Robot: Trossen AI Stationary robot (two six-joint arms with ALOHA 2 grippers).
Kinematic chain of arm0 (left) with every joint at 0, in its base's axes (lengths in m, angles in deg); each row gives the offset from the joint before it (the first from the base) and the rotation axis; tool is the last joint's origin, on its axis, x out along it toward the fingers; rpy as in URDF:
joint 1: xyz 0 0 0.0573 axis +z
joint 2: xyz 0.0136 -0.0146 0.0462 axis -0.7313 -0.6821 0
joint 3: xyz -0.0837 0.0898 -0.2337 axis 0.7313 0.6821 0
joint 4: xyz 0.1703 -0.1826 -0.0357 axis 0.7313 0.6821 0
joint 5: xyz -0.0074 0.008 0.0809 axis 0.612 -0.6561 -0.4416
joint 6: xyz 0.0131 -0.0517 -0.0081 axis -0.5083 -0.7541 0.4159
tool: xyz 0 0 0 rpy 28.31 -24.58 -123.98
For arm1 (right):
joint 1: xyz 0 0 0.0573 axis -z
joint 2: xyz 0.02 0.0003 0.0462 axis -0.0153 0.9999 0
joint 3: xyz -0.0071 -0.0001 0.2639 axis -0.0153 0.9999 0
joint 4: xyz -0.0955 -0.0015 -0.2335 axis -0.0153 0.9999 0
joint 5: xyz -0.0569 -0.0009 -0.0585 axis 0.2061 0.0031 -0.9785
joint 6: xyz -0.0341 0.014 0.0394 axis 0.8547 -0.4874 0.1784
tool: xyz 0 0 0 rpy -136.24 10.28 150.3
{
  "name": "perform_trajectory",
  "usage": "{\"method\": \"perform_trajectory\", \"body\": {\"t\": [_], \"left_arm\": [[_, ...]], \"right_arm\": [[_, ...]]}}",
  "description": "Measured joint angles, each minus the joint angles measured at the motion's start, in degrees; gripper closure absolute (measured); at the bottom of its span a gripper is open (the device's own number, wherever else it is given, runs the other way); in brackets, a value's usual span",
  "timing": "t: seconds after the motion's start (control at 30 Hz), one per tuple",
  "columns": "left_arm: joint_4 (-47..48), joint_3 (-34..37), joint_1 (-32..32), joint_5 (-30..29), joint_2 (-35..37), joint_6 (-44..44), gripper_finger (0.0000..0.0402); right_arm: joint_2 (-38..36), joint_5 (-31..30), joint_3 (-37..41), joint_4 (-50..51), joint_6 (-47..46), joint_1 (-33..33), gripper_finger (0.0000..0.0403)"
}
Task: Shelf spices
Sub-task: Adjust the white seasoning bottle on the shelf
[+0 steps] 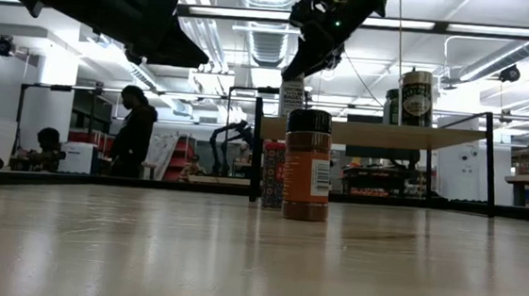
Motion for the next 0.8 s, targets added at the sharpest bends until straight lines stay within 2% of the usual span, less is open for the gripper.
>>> {"method": "perform_trajectory", "body": {"t": [0.17, 0.4, 0.8], "left_arm": [[0.04, 0.00, 0.00, 0.00, 0.00, 0.02, 0.0209], [0.07, 0.00, 0.00, 0.00, 0.00, 0.02, 0.0209], [0.07, 0.02, 0.00, 0.00, 0.00, 0.02, 0.0209]], "right_arm": [[0.00, 0.01, 0.02, 0.20, -0.71, 0.04, 0.0159], [0.00, 0.01, 0.04, 0.40, -2.18, 0.04, 0.0218], [-0.71, -0.03, -0.17, 4.18, -3.40, 0.04, 0.0219]]}}
